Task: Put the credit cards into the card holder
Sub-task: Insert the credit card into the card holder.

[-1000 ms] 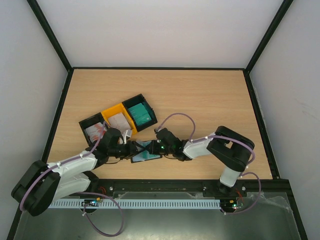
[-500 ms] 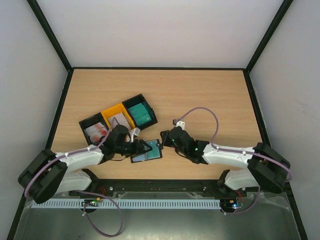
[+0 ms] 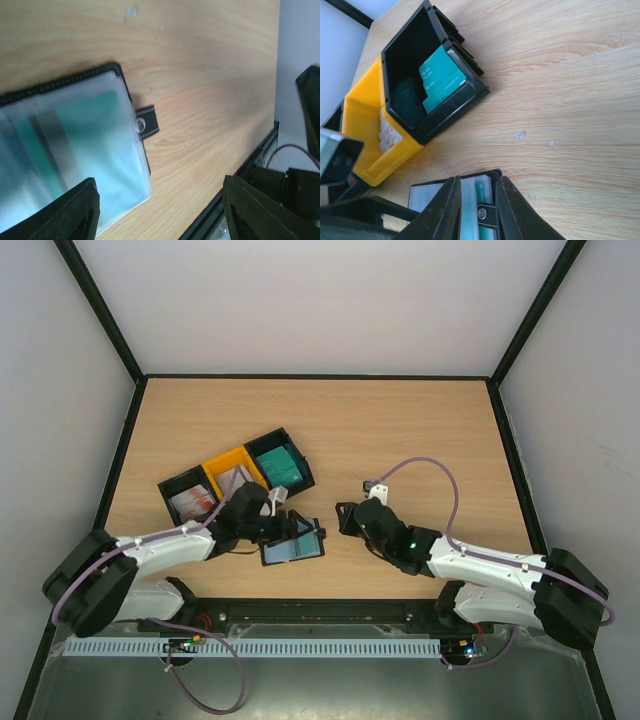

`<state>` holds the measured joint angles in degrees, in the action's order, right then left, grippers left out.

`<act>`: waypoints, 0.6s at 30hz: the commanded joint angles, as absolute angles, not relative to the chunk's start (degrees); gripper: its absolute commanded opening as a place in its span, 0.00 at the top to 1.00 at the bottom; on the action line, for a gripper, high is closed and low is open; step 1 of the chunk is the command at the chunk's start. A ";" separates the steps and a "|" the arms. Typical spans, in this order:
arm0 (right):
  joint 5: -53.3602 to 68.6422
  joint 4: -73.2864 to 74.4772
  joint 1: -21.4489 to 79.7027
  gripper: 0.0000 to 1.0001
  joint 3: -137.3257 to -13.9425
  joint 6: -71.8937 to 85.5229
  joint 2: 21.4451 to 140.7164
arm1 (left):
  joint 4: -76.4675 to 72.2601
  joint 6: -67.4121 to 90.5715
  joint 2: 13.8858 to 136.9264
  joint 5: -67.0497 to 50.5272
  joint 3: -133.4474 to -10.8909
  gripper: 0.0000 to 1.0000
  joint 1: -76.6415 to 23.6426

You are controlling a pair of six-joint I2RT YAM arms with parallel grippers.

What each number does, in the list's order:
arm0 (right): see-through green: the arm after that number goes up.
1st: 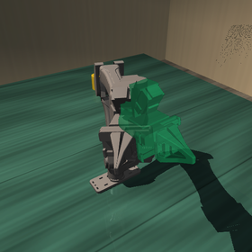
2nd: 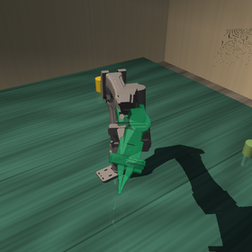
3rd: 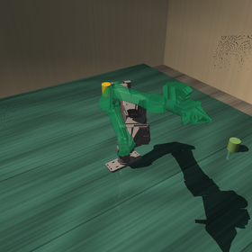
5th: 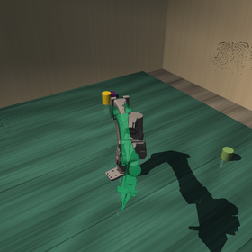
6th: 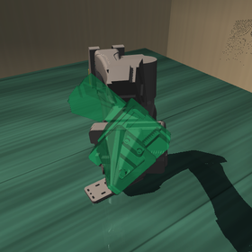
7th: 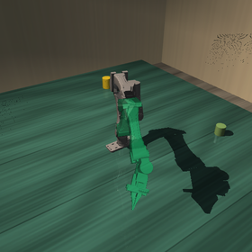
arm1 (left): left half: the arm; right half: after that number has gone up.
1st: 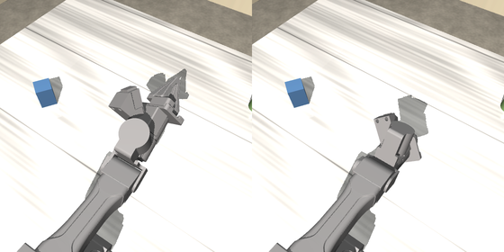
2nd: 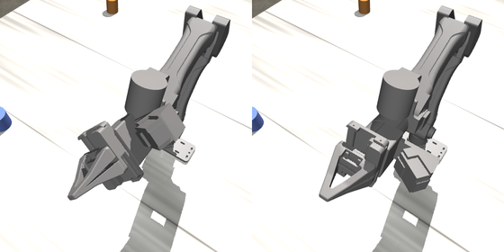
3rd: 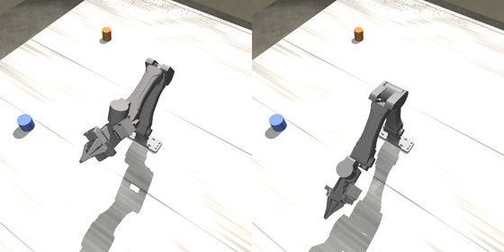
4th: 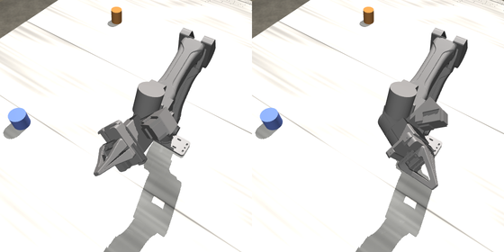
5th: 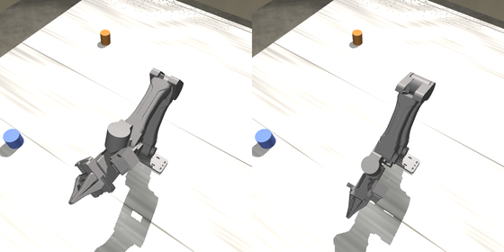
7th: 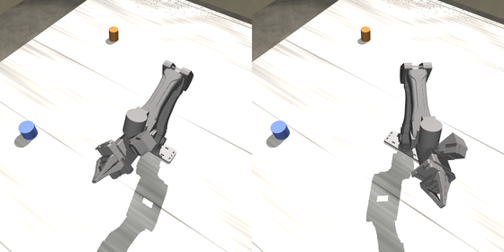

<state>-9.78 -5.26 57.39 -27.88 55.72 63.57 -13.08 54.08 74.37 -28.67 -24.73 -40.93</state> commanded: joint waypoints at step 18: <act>7.54 -4.38 65.83 0.67 -42.04 41.85 89.31 | 24.53 36.25 61.53 -6.00 -42.41 0.28 -28.81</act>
<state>6.55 -4.69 65.36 -41.19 42.61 85.73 18.22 42.13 59.33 -7.40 -38.70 -30.76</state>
